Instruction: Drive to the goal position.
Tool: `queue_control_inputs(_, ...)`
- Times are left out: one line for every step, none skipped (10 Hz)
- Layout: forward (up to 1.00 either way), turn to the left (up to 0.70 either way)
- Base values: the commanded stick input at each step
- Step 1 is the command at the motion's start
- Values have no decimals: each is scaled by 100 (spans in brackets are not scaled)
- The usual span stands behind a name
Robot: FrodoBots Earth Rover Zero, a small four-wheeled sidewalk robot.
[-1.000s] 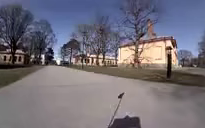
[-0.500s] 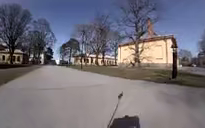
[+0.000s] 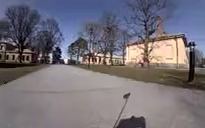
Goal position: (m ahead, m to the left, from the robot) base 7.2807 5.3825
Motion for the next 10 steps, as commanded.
queue_control_inputs(85,0)
queue_control_inputs(85,0)
queue_control_inputs(85,0)
queue_control_inputs(85,0)
queue_control_inputs(85,7)
queue_control_inputs(85,30)
queue_control_inputs(85,34)
queue_control_inputs(85,34)
queue_control_inputs(85,34)
queue_control_inputs(85,4)
